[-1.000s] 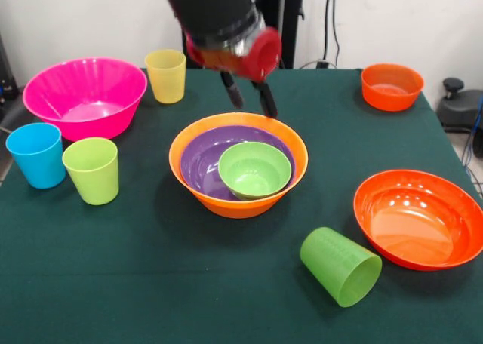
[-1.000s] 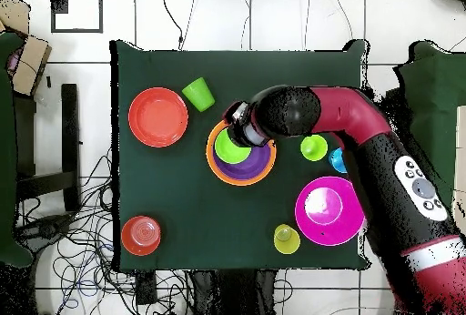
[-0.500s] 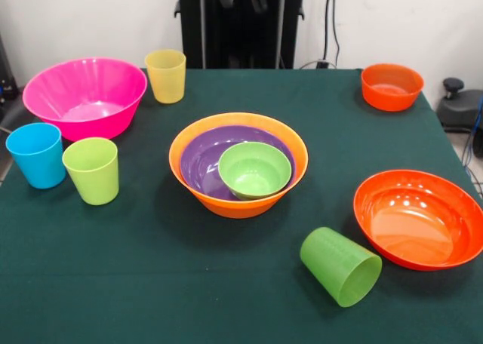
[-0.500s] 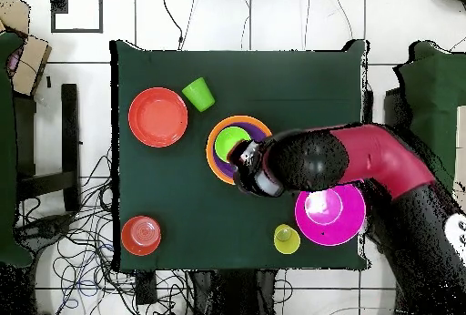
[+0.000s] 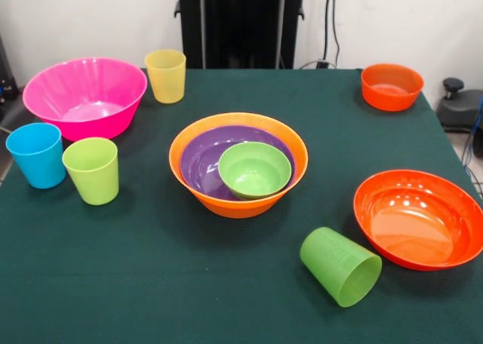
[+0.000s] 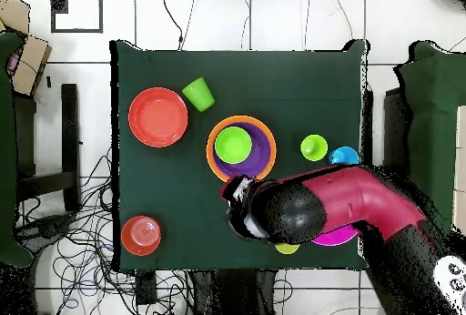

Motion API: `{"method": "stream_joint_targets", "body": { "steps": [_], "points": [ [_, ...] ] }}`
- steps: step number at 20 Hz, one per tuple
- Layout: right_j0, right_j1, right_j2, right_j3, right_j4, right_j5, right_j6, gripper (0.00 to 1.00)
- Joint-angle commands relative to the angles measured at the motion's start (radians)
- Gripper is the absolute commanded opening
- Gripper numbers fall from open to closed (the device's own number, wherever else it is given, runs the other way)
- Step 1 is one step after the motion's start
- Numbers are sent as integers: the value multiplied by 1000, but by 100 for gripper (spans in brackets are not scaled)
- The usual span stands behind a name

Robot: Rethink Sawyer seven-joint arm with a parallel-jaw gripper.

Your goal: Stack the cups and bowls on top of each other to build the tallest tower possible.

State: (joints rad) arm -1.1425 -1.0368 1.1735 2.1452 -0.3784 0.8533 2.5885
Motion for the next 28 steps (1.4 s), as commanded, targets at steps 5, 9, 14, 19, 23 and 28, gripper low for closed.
{"method": "stream_joint_targets", "body": {
  "steps": [5, 9, 14, 19, 23, 28],
  "points": [
    [274, -98, -158, 245, -583, -332, 104, 100],
    [423, -89, -310, 256, -803, -410, 285, 100],
    [636, -83, -504, 265, -1016, -473, 507, 100],
    [740, -111, -660, 284, -1037, -584, 541, 100],
    [745, -154, -703, 322, -961, -639, 477, 100],
    [767, -169, -777, 339, -951, -691, 457, 100]
  ]
}}
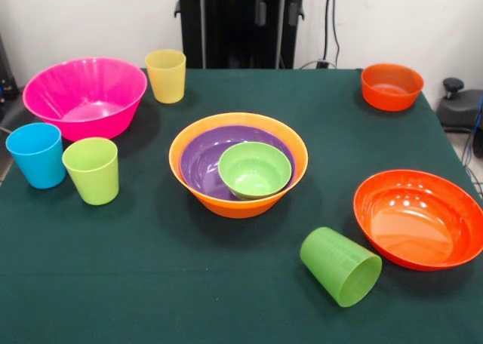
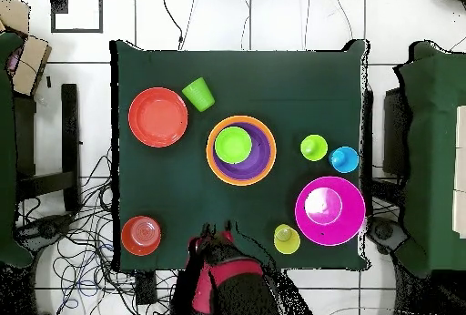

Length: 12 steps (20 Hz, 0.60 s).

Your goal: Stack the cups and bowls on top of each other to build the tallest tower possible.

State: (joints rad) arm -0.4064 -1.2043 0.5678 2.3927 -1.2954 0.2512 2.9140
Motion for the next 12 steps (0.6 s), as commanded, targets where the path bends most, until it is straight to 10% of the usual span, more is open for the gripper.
{"method": "stream_joint_targets", "body": {
  "steps": [1, 12],
  "points": [
    [31, -2, -184, 93, -33, -96, 125, 100],
    [-187, 120, -205, 33, -117, -172, -40, 100]
  ]
}}
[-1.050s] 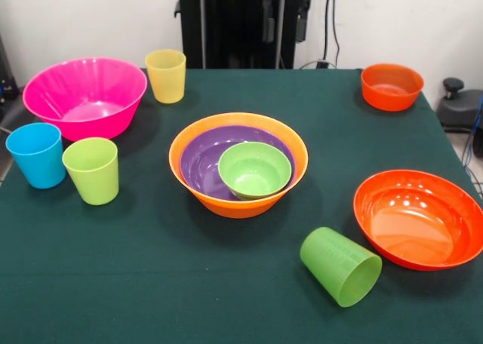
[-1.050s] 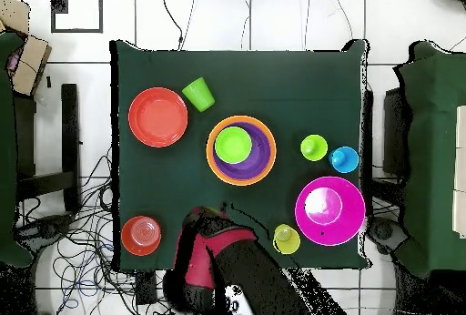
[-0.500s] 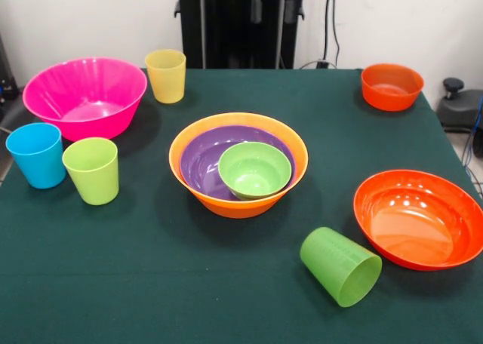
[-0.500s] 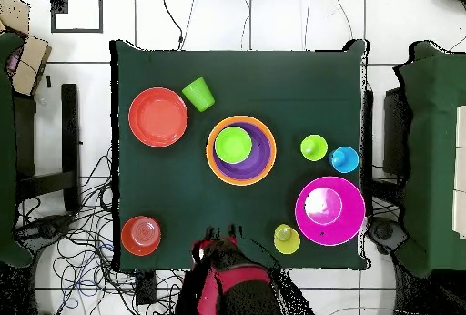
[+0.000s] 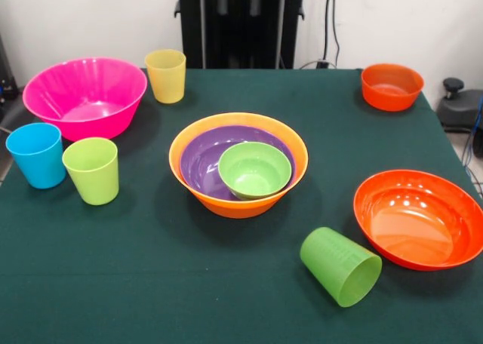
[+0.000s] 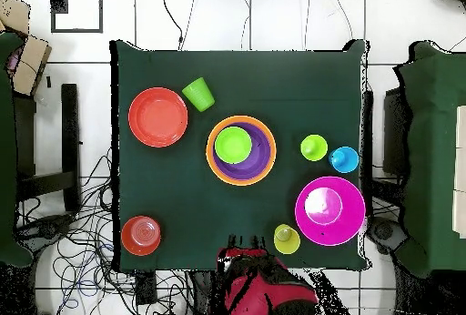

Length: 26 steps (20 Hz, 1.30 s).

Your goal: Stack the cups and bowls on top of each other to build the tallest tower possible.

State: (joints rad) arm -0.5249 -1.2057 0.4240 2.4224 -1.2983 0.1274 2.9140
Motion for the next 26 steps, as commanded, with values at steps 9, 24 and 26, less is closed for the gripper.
{"method": "stream_joint_targets", "body": {
  "steps": [9, 24, 26],
  "points": [
    [-252, 304, -64, -144, -413, -77, -129, 100],
    [-416, 342, 140, -174, -553, 37, 1, 100],
    [-417, 338, 154, -163, -562, 50, 19, 100]
  ]
}}
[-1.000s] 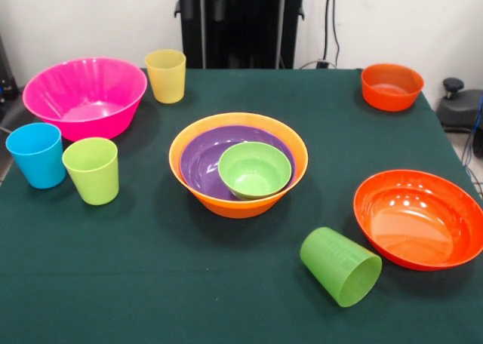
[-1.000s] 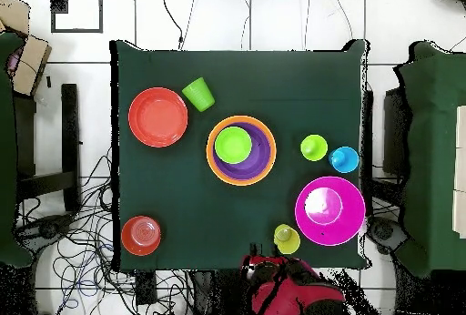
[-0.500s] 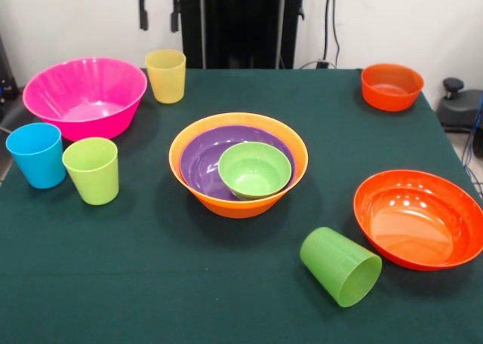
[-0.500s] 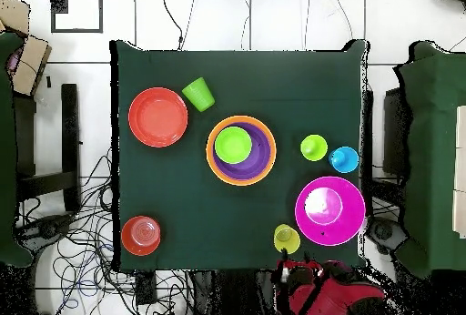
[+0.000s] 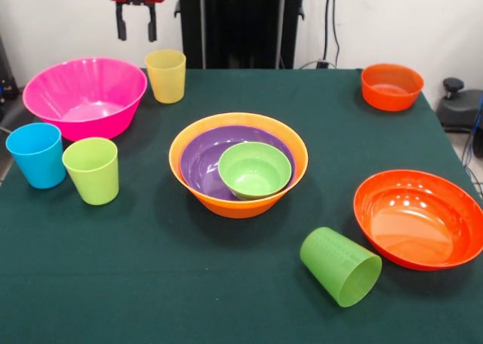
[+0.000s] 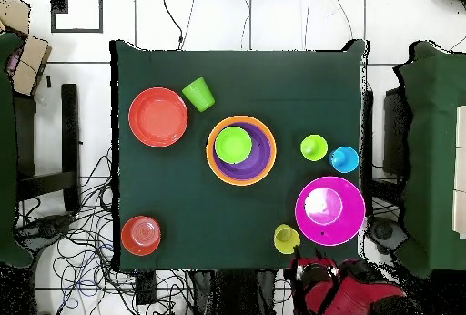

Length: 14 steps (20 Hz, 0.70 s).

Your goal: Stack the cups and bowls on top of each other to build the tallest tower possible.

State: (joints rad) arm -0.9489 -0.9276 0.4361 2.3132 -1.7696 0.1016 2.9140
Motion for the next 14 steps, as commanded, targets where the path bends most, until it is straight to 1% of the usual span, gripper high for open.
{"method": "stream_joint_targets", "body": {
  "steps": [1, 3, 5, 8, 12, 13, 14],
  "points": [
    [9, 60, 145, -54, -95, 80, 21, 100],
    [-3, 72, 187, -48, -130, 120, 53, 100],
    [-40, 130, 263, -50, -195, 192, 99, 100],
    [-81, 206, 335, -69, -249, 247, 108, 100],
    [-100, 270, 363, -99, -267, 262, 95, 100],
    [-102, 280, 365, -109, -267, 260, 88, 100],
    [-90, 278, 347, -125, -250, 240, 71, 100]
  ]
}}
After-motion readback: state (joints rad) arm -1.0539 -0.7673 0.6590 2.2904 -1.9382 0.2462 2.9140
